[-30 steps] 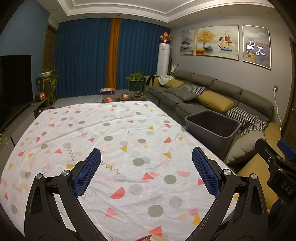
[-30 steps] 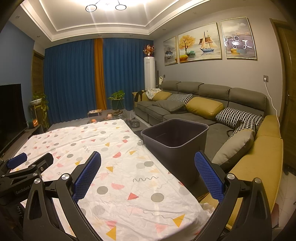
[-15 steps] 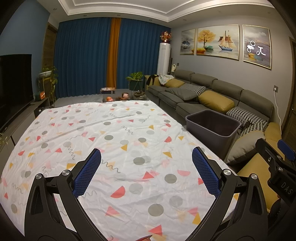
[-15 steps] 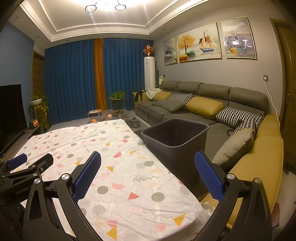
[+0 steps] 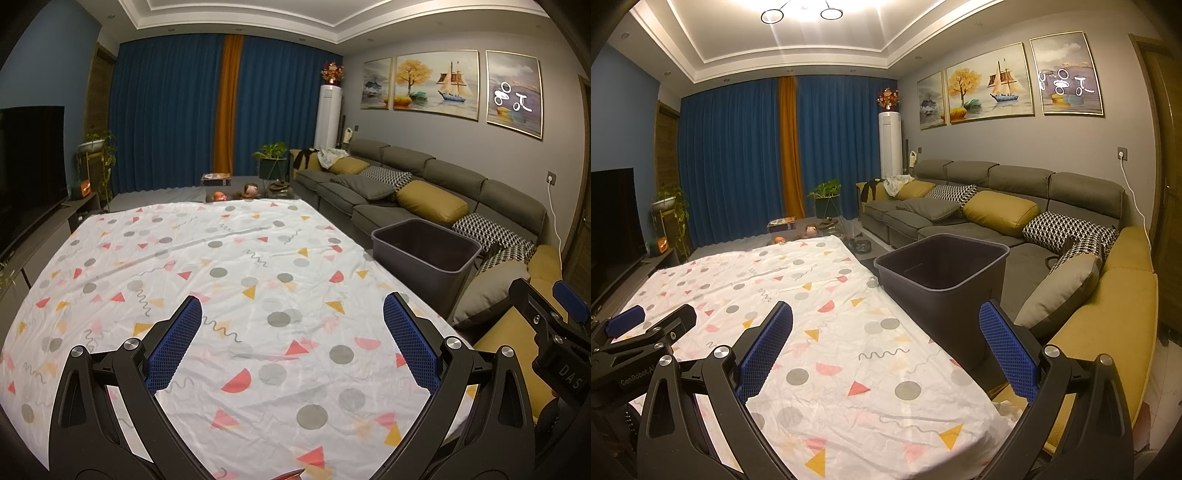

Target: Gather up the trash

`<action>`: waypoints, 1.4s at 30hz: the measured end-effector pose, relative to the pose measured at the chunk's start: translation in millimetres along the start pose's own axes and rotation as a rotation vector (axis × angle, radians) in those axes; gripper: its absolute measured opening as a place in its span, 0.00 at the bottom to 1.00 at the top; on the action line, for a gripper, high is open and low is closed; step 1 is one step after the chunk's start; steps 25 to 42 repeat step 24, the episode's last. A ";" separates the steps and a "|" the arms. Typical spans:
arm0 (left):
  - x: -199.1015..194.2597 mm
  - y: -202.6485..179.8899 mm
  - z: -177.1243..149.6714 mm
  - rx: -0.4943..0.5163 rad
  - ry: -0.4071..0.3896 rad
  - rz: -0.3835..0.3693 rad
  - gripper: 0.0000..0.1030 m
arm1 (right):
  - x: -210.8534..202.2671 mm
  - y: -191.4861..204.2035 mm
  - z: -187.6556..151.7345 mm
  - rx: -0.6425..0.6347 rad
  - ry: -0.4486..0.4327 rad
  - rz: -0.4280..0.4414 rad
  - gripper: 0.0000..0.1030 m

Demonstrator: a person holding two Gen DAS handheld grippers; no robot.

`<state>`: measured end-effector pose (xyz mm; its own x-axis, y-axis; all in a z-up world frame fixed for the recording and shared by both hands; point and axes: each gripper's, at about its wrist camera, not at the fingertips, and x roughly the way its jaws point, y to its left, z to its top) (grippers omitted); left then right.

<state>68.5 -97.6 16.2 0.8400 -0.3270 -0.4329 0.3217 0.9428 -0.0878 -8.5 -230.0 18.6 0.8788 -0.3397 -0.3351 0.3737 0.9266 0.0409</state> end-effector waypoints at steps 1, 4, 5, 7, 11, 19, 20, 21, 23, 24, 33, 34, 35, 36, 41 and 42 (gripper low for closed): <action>0.3 0.3 -0.1 0.000 -0.001 0.001 0.94 | 0.4 1.0 0.0 0.001 0.001 -0.001 0.95; -0.4 0.2 -0.7 0.002 -0.007 0.001 0.94 | 0.1 0.5 -0.9 0.003 0.003 0.000 0.95; -0.8 -0.1 -1.0 0.005 -0.008 0.002 0.94 | 0.1 0.8 -1.2 0.003 0.003 -0.001 0.95; -2.0 -0.4 -2.8 0.010 -0.016 0.002 0.90 | 0.6 0.9 -1.5 0.004 0.002 0.000 0.95; -2.6 -0.9 -5.9 0.017 -0.014 -0.004 0.86 | 0.8 1.7 -1.6 0.005 0.004 0.002 0.95; -2.0 -3.9 -4.5 0.032 -0.006 0.027 0.90 | 0.2 -0.7 -2.0 0.011 0.004 0.002 0.95; -1.6 -3.8 -4.5 0.030 -0.003 0.031 0.90 | -0.4 -1.7 -1.8 0.012 0.003 0.003 0.95; -0.8 -3.7 -4.7 0.028 0.003 0.037 0.90 | -0.7 -1.7 -1.9 0.013 0.001 0.002 0.95; 0.4 -2.7 -5.0 0.023 0.012 0.043 0.90 | -1.4 -2.2 -2.1 0.015 -0.001 0.000 0.95; 0.5 -1.7 -5.0 0.016 0.015 0.044 0.90 | -1.4 -1.8 -2.1 0.017 -0.001 0.001 0.95; 0.5 -1.7 -5.0 0.016 0.015 0.044 0.90 | -1.4 -1.8 -2.1 0.017 -0.001 0.001 0.95; 0.5 -1.7 -5.0 0.016 0.015 0.044 0.90 | -1.4 -1.8 -2.1 0.017 -0.001 0.001 0.95; 0.5 -1.7 -5.0 0.016 0.015 0.044 0.90 | -1.4 -1.8 -2.1 0.017 -0.001 0.001 0.95; 0.5 -1.7 -5.0 0.016 0.015 0.044 0.90 | -1.4 -1.8 -2.1 0.017 -0.001 0.001 0.95; 0.5 -1.7 -5.0 0.016 0.015 0.044 0.90 | -1.4 -1.8 -2.1 0.017 -0.001 0.001 0.95; 0.5 -1.7 -5.0 0.016 0.015 0.044 0.90 | -1.4 -1.8 -2.1 0.017 -0.001 0.001 0.95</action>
